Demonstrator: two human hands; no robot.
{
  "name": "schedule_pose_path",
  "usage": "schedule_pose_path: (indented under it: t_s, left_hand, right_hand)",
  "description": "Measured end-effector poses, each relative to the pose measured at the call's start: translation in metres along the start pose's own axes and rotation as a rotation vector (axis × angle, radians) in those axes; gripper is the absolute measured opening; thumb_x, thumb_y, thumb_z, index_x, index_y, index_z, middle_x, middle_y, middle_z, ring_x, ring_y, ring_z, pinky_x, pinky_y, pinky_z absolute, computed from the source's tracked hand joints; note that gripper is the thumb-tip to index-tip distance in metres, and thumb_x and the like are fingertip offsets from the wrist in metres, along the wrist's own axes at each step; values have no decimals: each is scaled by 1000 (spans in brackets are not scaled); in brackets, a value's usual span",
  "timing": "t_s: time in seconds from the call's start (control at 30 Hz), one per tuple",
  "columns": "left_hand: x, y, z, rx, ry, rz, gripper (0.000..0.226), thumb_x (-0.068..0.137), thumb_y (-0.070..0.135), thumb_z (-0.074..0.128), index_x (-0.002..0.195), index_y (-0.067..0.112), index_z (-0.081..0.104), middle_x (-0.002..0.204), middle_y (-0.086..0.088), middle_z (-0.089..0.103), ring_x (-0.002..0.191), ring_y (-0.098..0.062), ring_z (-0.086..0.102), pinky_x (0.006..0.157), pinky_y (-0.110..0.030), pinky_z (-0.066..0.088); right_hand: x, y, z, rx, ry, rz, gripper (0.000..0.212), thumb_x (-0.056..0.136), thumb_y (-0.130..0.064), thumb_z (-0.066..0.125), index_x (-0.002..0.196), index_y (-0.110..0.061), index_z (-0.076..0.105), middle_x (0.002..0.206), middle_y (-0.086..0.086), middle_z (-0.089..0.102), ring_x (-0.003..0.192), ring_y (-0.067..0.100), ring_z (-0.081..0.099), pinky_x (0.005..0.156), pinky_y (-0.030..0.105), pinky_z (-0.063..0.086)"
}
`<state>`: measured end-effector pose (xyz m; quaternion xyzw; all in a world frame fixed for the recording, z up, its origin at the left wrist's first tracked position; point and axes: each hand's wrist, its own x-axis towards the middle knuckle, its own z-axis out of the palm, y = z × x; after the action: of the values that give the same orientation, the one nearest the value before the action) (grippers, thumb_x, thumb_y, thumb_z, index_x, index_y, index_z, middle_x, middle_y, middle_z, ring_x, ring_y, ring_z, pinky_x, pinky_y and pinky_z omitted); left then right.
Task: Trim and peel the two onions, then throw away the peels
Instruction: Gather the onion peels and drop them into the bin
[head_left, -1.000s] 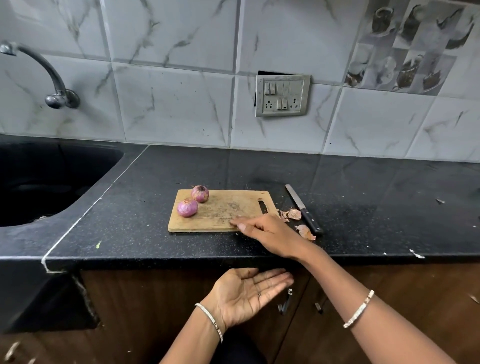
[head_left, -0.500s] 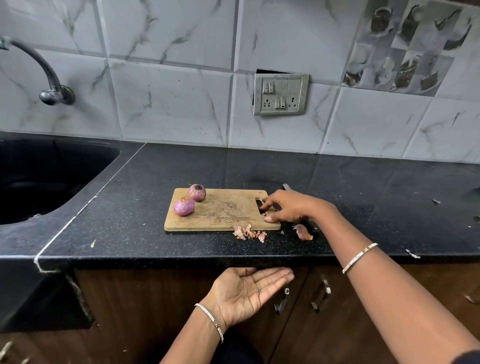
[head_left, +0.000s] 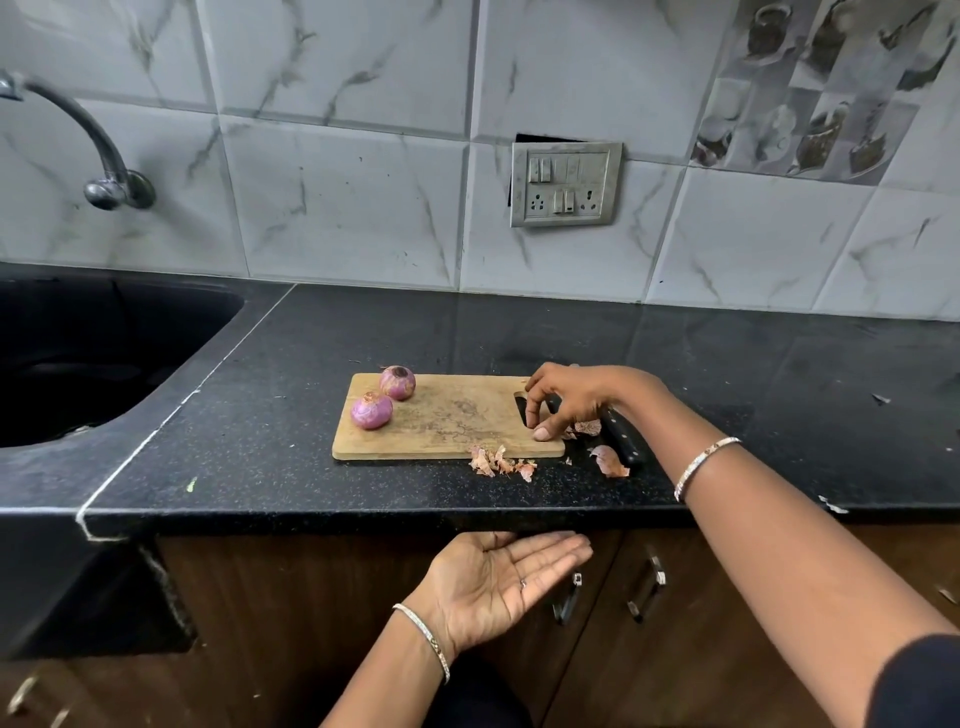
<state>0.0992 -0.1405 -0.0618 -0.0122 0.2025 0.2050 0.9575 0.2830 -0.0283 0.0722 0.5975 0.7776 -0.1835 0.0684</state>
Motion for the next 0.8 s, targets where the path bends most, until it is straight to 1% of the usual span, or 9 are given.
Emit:
schedule_pose_path:
  t_s: [0.1, 0.2, 0.3, 0.37, 0.43, 0.53, 0.6, 0.7, 0.8]
  left_hand:
    - [1, -1, 0, 7, 5, 10, 61, 105, 25, 24, 133, -25, 46, 140, -41, 48, 132, -51, 46, 92, -61, 49]
    - [0, -1, -1, 8, 15, 14, 61, 105, 25, 24, 133, -24, 46, 141, -40, 48, 133, -51, 45, 100, -59, 47]
    - [-1, -1, -1, -1, 13, 14, 61, 105, 25, 24, 134, -24, 45, 142, -40, 47, 136, -49, 43, 104, -57, 46]
    - [0, -1, -1, -4, 7, 21, 61, 104, 24, 24, 134, -24, 45, 141, -40, 48, 136, -49, 43, 95, -61, 48]
    - [1, 0, -1, 7, 13, 21, 61, 105, 24, 23, 134, -25, 45, 141, -40, 48, 135, -49, 44, 98, -60, 47]
    - [2, 1, -1, 26, 40, 22, 62, 106, 25, 22, 133, -25, 46, 140, -40, 48, 135, -49, 44, 117, -48, 37]
    - [2, 1, -2, 22, 52, 28, 62, 106, 25, 22, 132, -26, 46, 140, -41, 48, 136, -49, 43, 121, -43, 31]
    - [2, 0, -3, 41, 50, 38, 63, 107, 26, 22, 132, -25, 46, 140, -40, 49, 135, -50, 45, 117, -47, 37]
    - [1, 0, -2, 41, 31, 33, 63, 107, 27, 22, 133, -25, 46, 140, -40, 49, 130, -52, 48, 99, -60, 47]
  right_hand:
    - [0, -8, -5, 31, -63, 19, 28, 82, -25, 83, 104, -10, 74, 141, 16, 52, 135, 36, 46, 111, 48, 41]
    - [2, -4, -5, 5, -19, -11, 15, 74, -36, 87, 75, -34, 72, 131, 12, 64, 129, 36, 53, 107, 57, 43]
    - [-8, 4, -1, 96, 133, -83, 16, 74, -35, 88, 73, -39, 72, 114, 4, 73, 118, 28, 63, 101, 50, 49]
    - [-18, 9, 0, 249, 226, -88, 17, 78, -19, 86, 85, -32, 77, 103, 0, 77, 105, 18, 70, 94, 41, 56]
    - [-24, 13, 4, 325, 285, -76, 18, 83, -9, 81, 98, -20, 79, 99, -5, 77, 96, 10, 71, 89, 30, 58]
    - [-16, 11, 15, 158, 337, -15, 22, 90, -22, 74, 113, -22, 75, 117, -3, 73, 112, 13, 63, 100, 32, 50]
    - [-6, 8, 22, 32, 282, 7, 24, 91, -33, 73, 114, -27, 74, 123, 0, 69, 120, 20, 54, 104, 39, 41]
    - [3, 8, 24, -33, 245, 19, 22, 89, -39, 74, 109, -30, 74, 122, 0, 64, 120, 21, 47, 106, 41, 30]
    - [9, 11, 18, -49, 167, 44, 15, 88, -43, 73, 100, -34, 72, 123, 0, 54, 119, 22, 41, 107, 41, 29]
